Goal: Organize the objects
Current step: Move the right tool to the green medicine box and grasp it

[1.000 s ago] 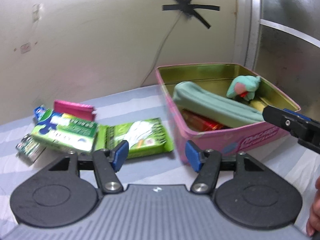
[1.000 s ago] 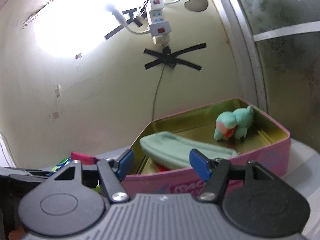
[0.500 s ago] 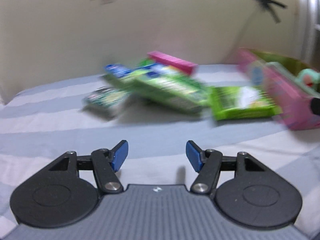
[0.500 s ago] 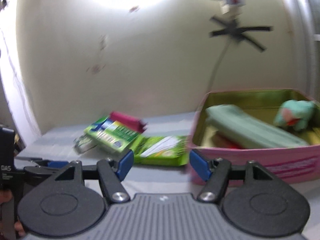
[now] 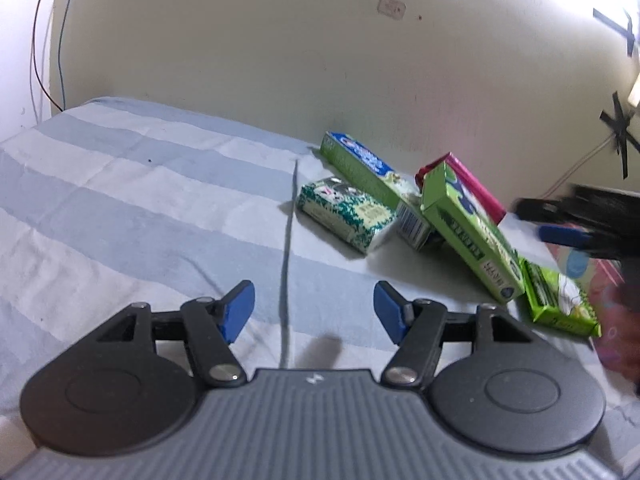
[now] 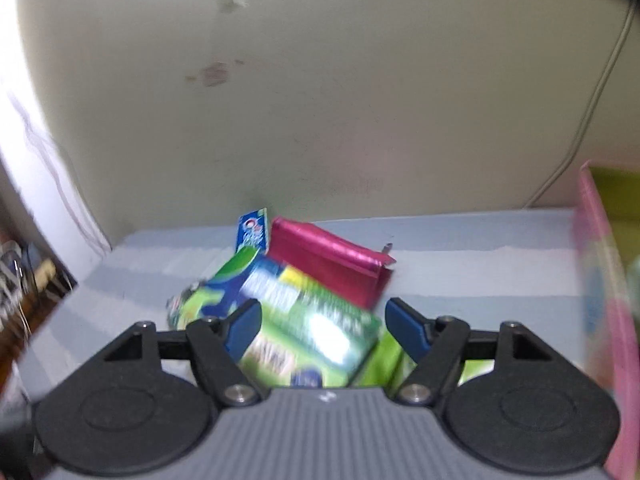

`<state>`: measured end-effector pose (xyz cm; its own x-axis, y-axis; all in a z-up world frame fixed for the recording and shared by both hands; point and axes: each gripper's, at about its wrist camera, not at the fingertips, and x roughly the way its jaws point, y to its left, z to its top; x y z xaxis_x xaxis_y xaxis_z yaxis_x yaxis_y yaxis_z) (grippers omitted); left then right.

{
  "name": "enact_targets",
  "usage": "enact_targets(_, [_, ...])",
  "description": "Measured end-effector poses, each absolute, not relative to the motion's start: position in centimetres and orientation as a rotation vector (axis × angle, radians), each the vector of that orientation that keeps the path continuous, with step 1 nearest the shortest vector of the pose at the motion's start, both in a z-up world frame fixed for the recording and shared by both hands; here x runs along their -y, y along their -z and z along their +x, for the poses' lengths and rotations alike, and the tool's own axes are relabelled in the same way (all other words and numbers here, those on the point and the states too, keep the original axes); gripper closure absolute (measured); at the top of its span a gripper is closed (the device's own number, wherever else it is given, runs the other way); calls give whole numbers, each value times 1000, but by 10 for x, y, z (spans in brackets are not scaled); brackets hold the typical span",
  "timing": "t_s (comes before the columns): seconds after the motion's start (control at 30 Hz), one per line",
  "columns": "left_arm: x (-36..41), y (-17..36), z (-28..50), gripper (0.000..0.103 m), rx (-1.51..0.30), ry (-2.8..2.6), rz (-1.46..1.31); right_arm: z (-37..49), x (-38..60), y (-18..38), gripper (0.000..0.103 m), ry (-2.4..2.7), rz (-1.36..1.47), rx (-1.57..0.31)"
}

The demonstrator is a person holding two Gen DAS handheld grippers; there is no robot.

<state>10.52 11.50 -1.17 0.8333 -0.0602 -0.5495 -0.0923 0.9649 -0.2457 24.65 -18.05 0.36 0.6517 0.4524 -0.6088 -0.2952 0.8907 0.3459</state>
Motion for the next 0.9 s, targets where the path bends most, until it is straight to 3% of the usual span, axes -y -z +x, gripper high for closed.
enact_targets(0.1, [-116, 9, 103, 28, -565, -25, -266, 273, 173, 11, 32, -447, 244, -796])
enact_targets(0.2, [-116, 8, 102, 28, -567, -24, -254, 282, 167, 14, 25, -472, 247, -777])
enact_targets(0.4, [-118, 4, 95, 28, -573, 37, -283, 288, 163, 25, 24, -685, 319, -836])
enact_targets(0.77, [-131, -7, 77, 27, -503, 92, -371, 191, 106, 41, 21, -987, 59, -850])
enact_targets(0.8, [-131, -8, 76, 27, -501, 90, -373, 187, 105, 38, 20, -981, 57, -837])
enact_targets(0.87, [-132, -8, 76, 27, -502, 89, -380, 175, 106, 33, 2, -985, 50, -804])
enact_targets(0.9, [-133, -8, 76, 27, -502, 87, -385, 168, 106, 31, 0, -990, 35, -789])
